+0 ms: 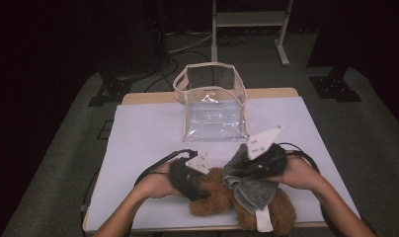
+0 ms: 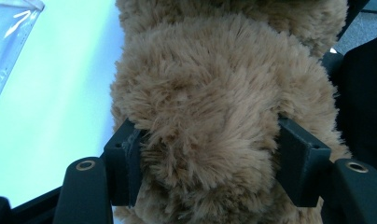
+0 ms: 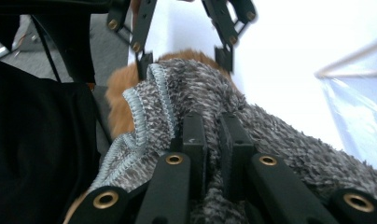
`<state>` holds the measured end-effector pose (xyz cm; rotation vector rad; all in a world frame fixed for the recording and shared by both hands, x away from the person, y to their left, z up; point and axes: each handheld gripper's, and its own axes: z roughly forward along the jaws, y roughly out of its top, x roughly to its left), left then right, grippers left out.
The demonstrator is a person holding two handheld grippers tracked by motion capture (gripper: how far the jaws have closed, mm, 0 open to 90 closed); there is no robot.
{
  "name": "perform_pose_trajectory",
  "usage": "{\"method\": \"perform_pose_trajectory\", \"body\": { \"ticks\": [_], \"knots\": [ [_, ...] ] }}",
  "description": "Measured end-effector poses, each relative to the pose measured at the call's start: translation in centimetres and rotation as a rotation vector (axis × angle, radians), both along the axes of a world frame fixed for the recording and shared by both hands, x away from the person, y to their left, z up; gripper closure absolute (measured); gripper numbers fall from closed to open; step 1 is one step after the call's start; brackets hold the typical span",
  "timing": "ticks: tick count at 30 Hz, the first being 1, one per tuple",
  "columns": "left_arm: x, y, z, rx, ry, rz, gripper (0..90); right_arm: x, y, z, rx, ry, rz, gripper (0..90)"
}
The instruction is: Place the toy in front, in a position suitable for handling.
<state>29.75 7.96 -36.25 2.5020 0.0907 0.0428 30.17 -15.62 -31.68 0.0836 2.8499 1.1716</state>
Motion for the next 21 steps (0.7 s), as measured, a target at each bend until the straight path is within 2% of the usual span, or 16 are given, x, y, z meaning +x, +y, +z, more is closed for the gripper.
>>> {"method": "perform_pose_trajectory", "body": {
  "ticks": [1, 3, 4, 5, 7, 9, 13, 16, 18, 21],
  "knots": [
    [0.0, 0.0, 0.0, 0.001, -0.005, -0.002, 33.8, 0.3, 0.8, -0.3, -0.016, 0.003, 0.012, 81.8],
    [-0.1, 0.2, 0.0, -0.008, -0.005, 0.002, 33.7, 0.7, 1.7, -1.3, -0.079, 0.0, 0.012, 81.9],
    [-0.1, 0.3, -0.1, -0.018, 0.0, 0.006, 33.6, 0.9, 1.7, -1.8, -0.107, 0.002, 0.008, 81.9],
    [-0.2, 0.4, -0.1, -0.031, 0.001, 0.01, 33.2, 1.0, 1.4, -2.2, -0.114, 0.017, 0.001, 82.0],
    [-0.2, 0.6, 0.0, -0.05, 0.004, 0.021, 31.3, 1.1, 0.4, -2.6, -0.103, 0.034, -0.01, 82.1],
    [-0.1, 0.9, 0.4, -0.061, 0.002, 0.039, 27.7, 0.9, -0.5, -2.7, -0.113, 0.035, -0.03, 82.3],
    [-0.3, 1.9, 0.5, -0.013, 0.017, 0.074, 20.9, 0.9, -2.1, -3.0, -0.107, 0.044, -0.071, 82.4],
    [0.1, 2.0, -0.1, -0.031, 0.048, 0.079, 26.6, 0.9, -2.6, -3.1, -0.096, 0.056, -0.077, 82.4],
    [0.0, 1.8, -0.2, -0.04, 0.031, 0.071, 32.2, 0.7, -2.2, -2.9, -0.104, 0.052, -0.075, 82.3],
    [0.0, 1.6, -0.2, -0.028, 0.006, 0.061, 34.9, 0.9, -1.4, -2.1, -0.108, 0.037, -0.064, 82.2]
  ]
}}
